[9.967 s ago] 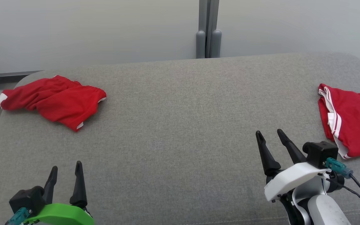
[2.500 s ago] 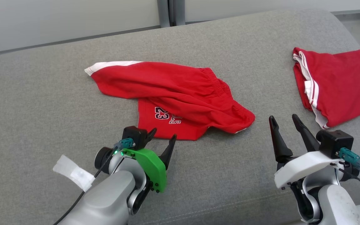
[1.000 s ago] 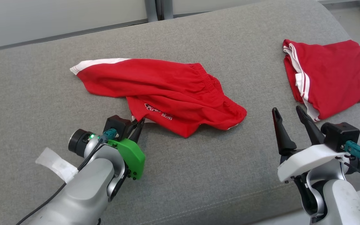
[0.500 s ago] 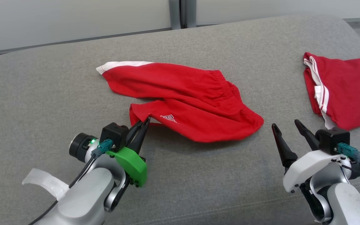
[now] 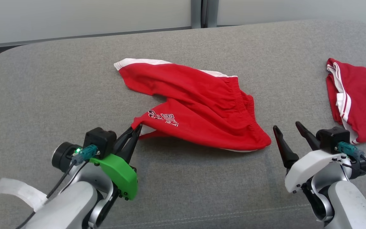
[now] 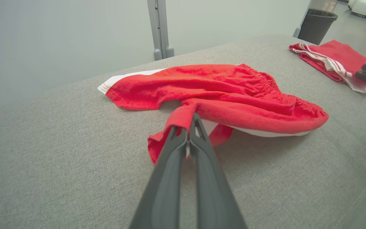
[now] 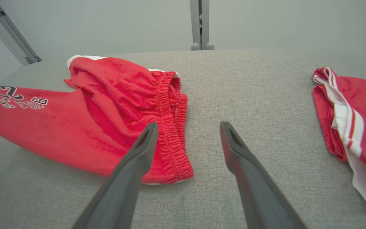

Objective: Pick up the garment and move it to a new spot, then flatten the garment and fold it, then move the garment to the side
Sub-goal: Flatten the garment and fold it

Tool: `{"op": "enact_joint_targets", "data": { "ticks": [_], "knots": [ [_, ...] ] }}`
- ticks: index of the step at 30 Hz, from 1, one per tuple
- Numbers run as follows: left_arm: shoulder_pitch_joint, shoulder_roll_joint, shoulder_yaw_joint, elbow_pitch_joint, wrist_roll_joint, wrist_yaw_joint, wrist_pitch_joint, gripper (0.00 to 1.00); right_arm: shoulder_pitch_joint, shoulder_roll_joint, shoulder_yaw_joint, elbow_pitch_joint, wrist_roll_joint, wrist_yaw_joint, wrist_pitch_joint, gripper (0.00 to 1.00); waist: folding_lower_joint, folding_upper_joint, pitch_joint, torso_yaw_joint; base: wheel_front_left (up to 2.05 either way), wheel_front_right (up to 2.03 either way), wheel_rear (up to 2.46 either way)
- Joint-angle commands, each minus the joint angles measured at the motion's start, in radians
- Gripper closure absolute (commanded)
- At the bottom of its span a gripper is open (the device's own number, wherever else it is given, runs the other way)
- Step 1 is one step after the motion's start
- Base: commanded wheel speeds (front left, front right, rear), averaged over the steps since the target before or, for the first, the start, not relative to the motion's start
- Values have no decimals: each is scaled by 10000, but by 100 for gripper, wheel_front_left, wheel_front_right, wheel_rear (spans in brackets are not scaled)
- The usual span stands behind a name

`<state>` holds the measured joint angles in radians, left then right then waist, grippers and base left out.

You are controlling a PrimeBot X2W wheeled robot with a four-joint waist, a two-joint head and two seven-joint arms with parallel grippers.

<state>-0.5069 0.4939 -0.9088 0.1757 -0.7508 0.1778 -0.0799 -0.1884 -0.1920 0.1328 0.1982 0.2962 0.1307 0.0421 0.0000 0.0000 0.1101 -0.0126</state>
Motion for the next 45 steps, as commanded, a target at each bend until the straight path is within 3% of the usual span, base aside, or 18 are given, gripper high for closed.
{"op": "enact_joint_targets", "data": {
  "ticks": [1,5,9,20,28,32,33,34,35,45],
  "knots": [
    [104,227,74,-333,-78,123,221,100,-73,16,21,27,49,-1,-86,0,0,0,34,-88,0,0,0],
    [-217,886,148,-1365,-323,203,1302,100,-196,7,77,24,99,-1,-173,0,0,0,149,-357,0,0,0],
    [-862,1176,253,-1306,-769,-250,2283,100,-343,36,121,-63,107,-1,-225,0,0,0,379,-725,0,0,0],
    [-3039,1286,1106,2015,-1786,-1259,3526,100,-1103,275,402,-443,117,-1,-544,0,0,0,1371,-2285,0,0,0],
    [-3811,1953,1584,4023,-2051,-1353,3898,100,-1800,523,472,-704,149,-1,-845,0,0,0,2365,-3310,0,0,0],
    [-3965,1865,1766,4761,-2122,-1362,3515,99,-1929,614,597,-712,141,-1,-964,0,0,0,2667,-3431,0,0,0],
    [-3952,1807,1787,4888,-2123,-1384,3379,75,-1952,620,643,-695,154,-1,-971,0,0,0,2687,-3415,0,0,0],
    [-3938,1757,1785,5006,-2109,-1411,3262,33,-1984,613,674,-675,160,-1,-987,0,0,0,2698,-3386,0,0,0],
    [-3918,1700,1765,5086,-2085,-1454,3156,0,-2012,605,715,-649,171,-1,-968,0,0,0,2696,-3341,0,0,0],
    [-4145,1779,1445,5525,-1799,-2190,2918,0,-2039,274,1279,-451,200,-1,-868,0,0,0,2125,-2466,0,0,0]
  ]
}}
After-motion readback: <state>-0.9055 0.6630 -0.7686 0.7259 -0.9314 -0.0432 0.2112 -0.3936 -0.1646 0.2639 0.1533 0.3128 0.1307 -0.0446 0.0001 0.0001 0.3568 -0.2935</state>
